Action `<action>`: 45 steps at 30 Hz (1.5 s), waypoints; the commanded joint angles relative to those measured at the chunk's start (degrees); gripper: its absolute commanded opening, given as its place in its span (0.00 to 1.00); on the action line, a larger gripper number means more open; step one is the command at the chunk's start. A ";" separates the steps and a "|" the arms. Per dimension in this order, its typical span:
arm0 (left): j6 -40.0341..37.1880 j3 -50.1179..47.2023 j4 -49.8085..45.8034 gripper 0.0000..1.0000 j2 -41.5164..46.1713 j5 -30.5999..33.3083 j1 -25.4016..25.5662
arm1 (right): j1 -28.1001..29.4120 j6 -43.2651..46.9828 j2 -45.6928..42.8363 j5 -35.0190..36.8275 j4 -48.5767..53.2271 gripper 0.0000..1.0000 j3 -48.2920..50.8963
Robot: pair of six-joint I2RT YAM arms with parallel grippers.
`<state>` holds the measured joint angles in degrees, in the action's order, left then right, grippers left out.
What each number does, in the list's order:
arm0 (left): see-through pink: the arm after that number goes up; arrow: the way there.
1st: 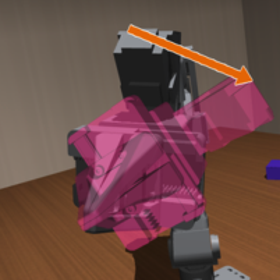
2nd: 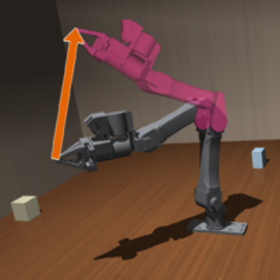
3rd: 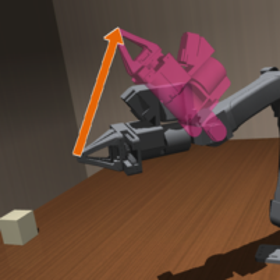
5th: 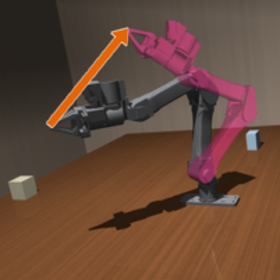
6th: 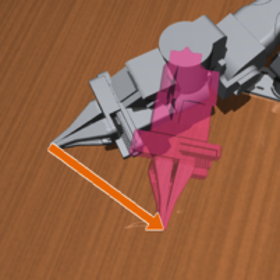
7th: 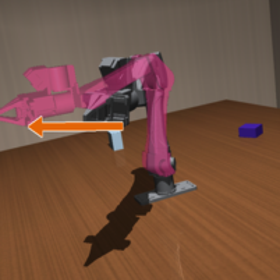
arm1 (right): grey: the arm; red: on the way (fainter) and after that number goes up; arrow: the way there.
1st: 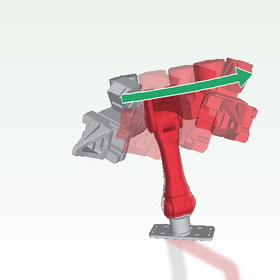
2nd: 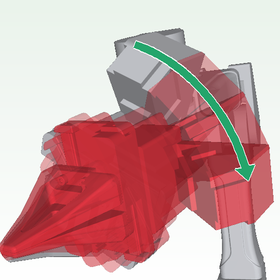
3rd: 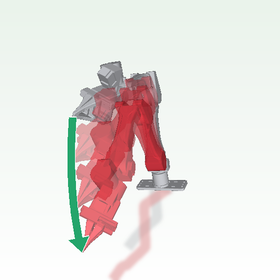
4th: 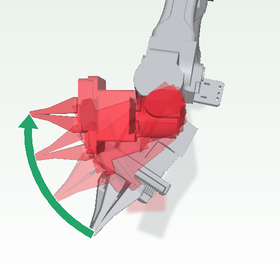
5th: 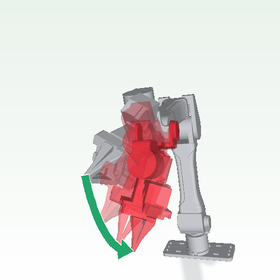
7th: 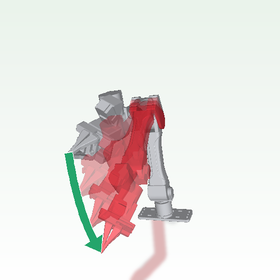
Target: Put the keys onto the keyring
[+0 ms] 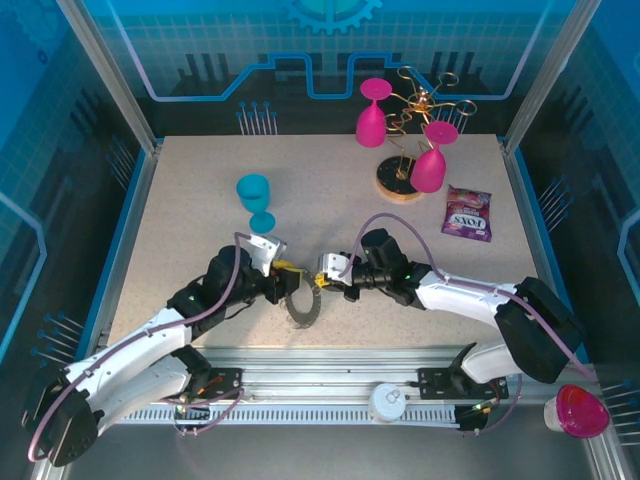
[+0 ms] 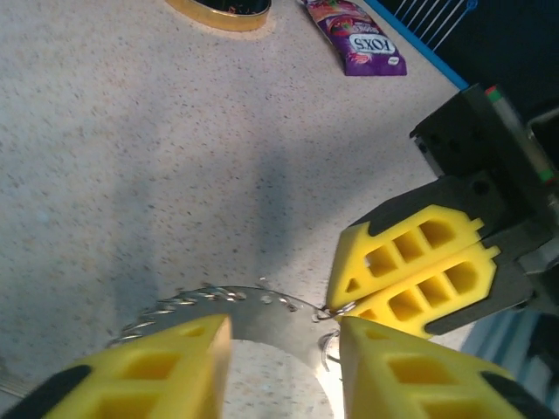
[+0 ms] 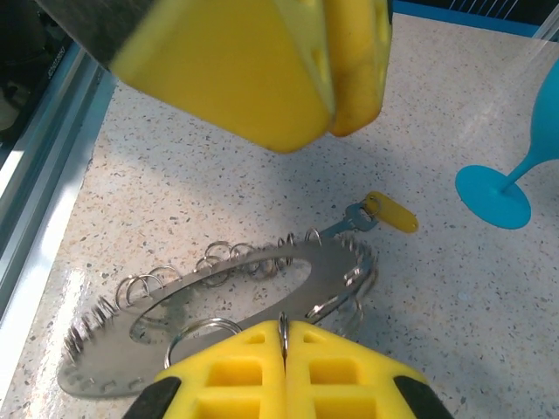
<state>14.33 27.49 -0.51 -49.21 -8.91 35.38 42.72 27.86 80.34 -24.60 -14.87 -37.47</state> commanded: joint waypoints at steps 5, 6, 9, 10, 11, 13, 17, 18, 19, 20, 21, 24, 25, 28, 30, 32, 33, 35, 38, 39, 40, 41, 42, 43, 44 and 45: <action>11.17 0.29 -2.92 0.43 0.55 -4.07 0.97 | -0.25 -3.47 -0.65 -2.37 2.13 0.00 -1.44; 12.53 0.22 -3.74 0.43 0.59 -3.31 1.62 | -0.18 -4.62 -0.77 -2.35 1.82 0.00 -1.59; 21.65 -0.90 -3.15 0.45 0.39 -0.05 3.33 | -0.02 -7.95 -0.83 -2.13 1.08 0.00 -1.69; 26.08 -1.55 -2.53 0.48 0.28 1.63 3.92 | 0.04 -8.93 -0.77 -1.71 1.08 0.00 -1.86; 29.56 -1.98 -2.11 0.49 0.33 2.94 4.46 | 0.20 -9.66 -0.67 -1.43 1.07 0.00 -1.78; 37.98 -2.66 -3.32 0.48 0.35 6.96 5.81 | 0.46 -10.70 -0.52 -0.68 1.15 0.00 -1.96; 50.51 -3.16 -4.60 0.40 -1.20 8.99 7.25 | 1.18 -11.36 -0.07 0.00 1.58 0.00 -2.32; 53.02 -3.56 -3.23 0.40 -1.92 9.09 7.67 | 1.33 -11.50 0.04 -0.10 1.43 0.00 -2.42; 54.82 -4.01 -1.31 0.39 -2.82 8.88 8.08 | 1.47 -11.59 0.09 -0.18 1.43 0.00 -2.58; 55.83 -4.25 0.28 0.39 -3.67 8.68 8.50 | 1.75 -11.77 0.17 -0.19 1.43 0.00 -2.69; 56.58 -4.29 1.83 0.39 -4.74 8.31 8.85 | 1.83 -11.98 0.26 -0.23 1.53 0.00 -2.82; 57.01 -3.85 4.08 0.39 -7.65 6.78 9.69 | 2.10 -12.74 0.27 0.15 1.79 0.00 -2.98; 57.20 -3.97 4.56 0.39 -8.29 6.33 9.80 | 2.13 -12.93 0.30 0.18 1.91 0.00 -2.88; 58.30 -4.72 6.80 0.36 -8.80 5.94 9.89 | 2.51 -13.31 0.25 0.27 2.13 0.00 -2.78; 58.89 -4.94 7.84 0.34 -8.71 5.71 9.96 | 2.77 -13.40 0.22 0.39 2.39 0.00 -2.87; 59.57 -5.02 8.22 0.33 -8.62 5.50 10.02 | 2.97 -13.49 0.17 0.52 2.48 0.00 -3.04; 60.06 -5.04 8.32 0.33 -8.49 5.39 10.00 | 3.06 -13.66 0.23 0.59 2.48 0.00 -3.30; 61.31 -5.46 8.98 0.33 -8.40 5.06 10.13 | 3.16 -13.89 0.27 0.62 2.48 0.00 -3.56; 63.10 -6.37 9.72 0.32 -8.06 4.68 10.37 | 3.22 -14.40 0.35 0.65 2.48 0.00 -4.01; 63.62 -6.69 9.89 0.32 -7.85 4.64 10.37 | 3.31 -14.65 0.35 0.69 2.48 0.00 -4.10; 64.00 -6.89 10.05 0.32 -7.60 4.69 10.44 | 3.34 -14.72 0.35 0.78 2.42 0.00 -4.19; 64.22 -6.94 10.18 0.32 -7.37 4.67 10.51 | 3.42 -14.93 0.43 0.80 2.31 0.00 -4.27; 64.36 -7.09 10.27 0.32 -7.01 4.59 10.63 | 3.44 -15.07 0.48 0.79 2.26 0.00 -4.48; 64.45 -7.09 10.27 0.31 -6.79 4.49 10.59 | 3.42 -15.27 0.53 0.89 2.16 0.00 -4.45; 64.47 -7.01 10.34 0.31 -6.54 4.45 10.61 | 3.41 -15.57 0.61 0.95 2.05 0.00 -4.55; 64.57 -7.01 10.36 0.30 -6.26 4.31 10.61 | 3.49 -15.72 0.81 1.07 2.02 0.00 -4.60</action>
<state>77.49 21.15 8.29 -56.73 -3.18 45.52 45.47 13.47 80.42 -23.38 -12.05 -40.12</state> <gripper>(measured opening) 0.307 0.056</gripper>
